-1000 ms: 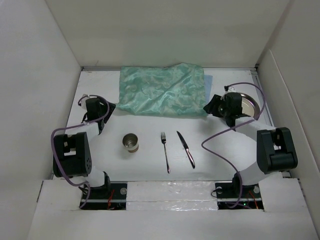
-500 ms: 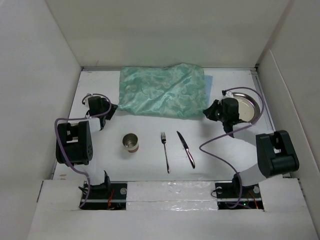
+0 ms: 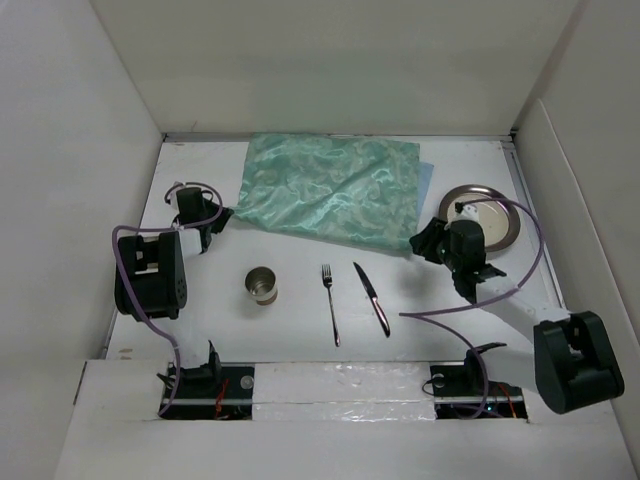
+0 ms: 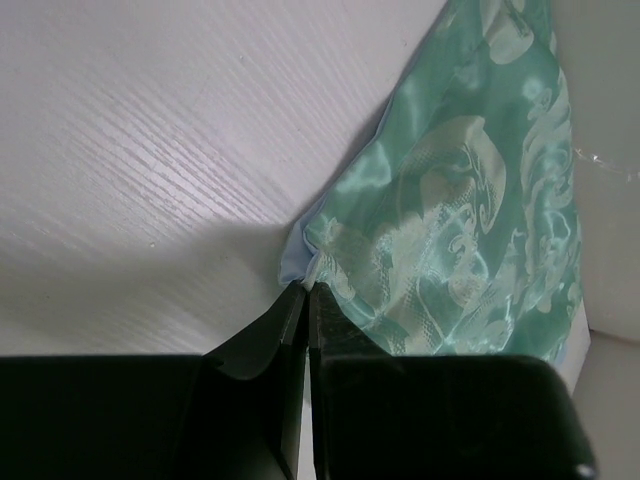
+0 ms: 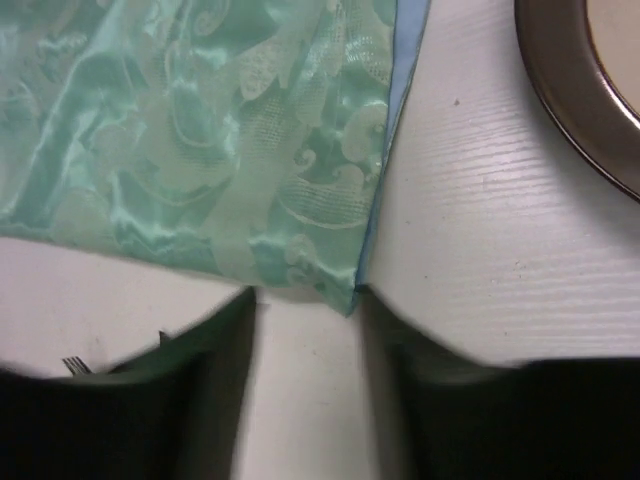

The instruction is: Set the dinner table for one person

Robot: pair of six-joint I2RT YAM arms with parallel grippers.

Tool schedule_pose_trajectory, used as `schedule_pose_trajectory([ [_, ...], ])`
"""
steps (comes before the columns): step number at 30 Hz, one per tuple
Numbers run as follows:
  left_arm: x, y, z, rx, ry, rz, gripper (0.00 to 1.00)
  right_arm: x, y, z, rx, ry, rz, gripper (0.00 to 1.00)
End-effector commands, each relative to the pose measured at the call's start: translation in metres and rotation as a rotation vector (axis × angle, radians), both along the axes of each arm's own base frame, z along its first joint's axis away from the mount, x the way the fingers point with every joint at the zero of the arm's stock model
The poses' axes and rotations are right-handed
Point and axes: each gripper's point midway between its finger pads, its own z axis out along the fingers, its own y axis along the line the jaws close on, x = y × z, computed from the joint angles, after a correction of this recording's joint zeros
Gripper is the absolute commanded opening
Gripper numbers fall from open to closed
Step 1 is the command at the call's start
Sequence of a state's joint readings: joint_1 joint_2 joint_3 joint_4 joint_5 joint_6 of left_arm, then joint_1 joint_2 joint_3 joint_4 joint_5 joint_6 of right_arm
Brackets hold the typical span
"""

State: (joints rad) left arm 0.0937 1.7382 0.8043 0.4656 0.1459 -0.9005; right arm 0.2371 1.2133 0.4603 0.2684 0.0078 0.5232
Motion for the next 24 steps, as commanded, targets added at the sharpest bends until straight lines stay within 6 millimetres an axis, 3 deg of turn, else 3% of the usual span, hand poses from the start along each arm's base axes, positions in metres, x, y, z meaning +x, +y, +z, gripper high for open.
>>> schedule_pose_trajectory([
  [1,0.02,0.012,0.032,0.017,-0.1,0.014,0.0,-0.01,-0.008,0.005,-0.007,-0.013,-0.038,0.59],
  [2,0.02,0.012,0.034,0.019,-0.104,0.015,0.0,-0.011,-0.01,0.011,0.006,-0.032,-0.044,0.69],
  [6,0.02,0.011,0.039,0.01,-0.13,0.015,0.0,-0.011,0.006,0.016,0.081,-0.021,0.007,0.89],
  [10,0.018,0.008,0.041,0.0,-0.14,0.009,0.0,0.003,0.015,0.003,0.174,0.031,0.008,0.92],
  [12,0.018,0.009,0.044,0.004,-0.148,0.011,0.0,0.006,0.02,-0.005,0.252,0.066,0.004,0.9],
  [15,0.02,0.01,0.049,0.012,-0.152,0.011,0.0,0.008,0.029,-0.002,0.365,0.072,0.011,0.85],
  [19,0.022,0.013,0.06,0.039,-0.159,0.012,0.0,0.008,0.027,-0.005,0.407,0.063,-0.026,0.8],
  [22,0.022,0.024,0.066,0.072,-0.152,0.037,0.0,0.018,0.022,-0.009,0.408,0.05,-0.075,0.66],
  [24,0.022,0.031,0.07,0.105,-0.148,0.057,0.0,0.028,0.022,-0.019,0.403,0.072,-0.075,0.43],
])
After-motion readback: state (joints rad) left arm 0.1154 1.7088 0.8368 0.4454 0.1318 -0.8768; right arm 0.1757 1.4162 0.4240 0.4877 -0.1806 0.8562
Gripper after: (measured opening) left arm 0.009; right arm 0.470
